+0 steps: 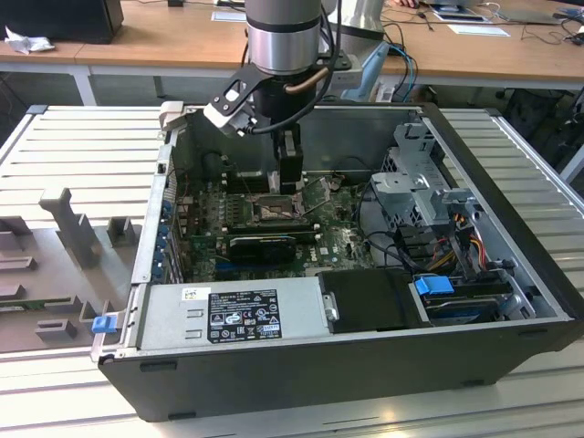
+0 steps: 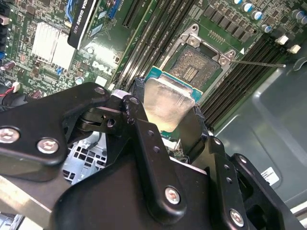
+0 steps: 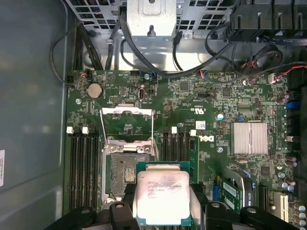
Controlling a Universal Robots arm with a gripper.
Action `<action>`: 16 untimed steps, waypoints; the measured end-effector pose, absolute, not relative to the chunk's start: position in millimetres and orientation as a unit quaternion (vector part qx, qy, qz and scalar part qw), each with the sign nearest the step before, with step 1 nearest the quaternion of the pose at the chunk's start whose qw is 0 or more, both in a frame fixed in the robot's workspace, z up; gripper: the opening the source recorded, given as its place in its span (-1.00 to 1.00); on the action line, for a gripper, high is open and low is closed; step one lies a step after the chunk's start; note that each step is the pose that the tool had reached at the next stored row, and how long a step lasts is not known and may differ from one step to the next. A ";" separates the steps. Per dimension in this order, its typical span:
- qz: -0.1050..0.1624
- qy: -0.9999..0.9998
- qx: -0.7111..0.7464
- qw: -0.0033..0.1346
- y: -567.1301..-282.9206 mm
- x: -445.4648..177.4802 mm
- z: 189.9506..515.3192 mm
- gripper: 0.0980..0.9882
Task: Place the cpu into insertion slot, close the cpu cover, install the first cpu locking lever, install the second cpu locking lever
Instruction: 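Place the cpu into insertion slot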
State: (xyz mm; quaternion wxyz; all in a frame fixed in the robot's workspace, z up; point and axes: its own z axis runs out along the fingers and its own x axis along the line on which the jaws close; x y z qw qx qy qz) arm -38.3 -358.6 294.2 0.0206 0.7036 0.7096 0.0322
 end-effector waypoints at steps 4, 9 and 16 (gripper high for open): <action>0.032 0.710 0.704 0.021 -358.6 -38.3 290.2 -0.04; 0.032 0.710 0.704 0.020 -358.6 -38.3 286.7 -0.04; 0.032 0.709 0.705 0.020 -358.6 -38.7 281.9 -0.04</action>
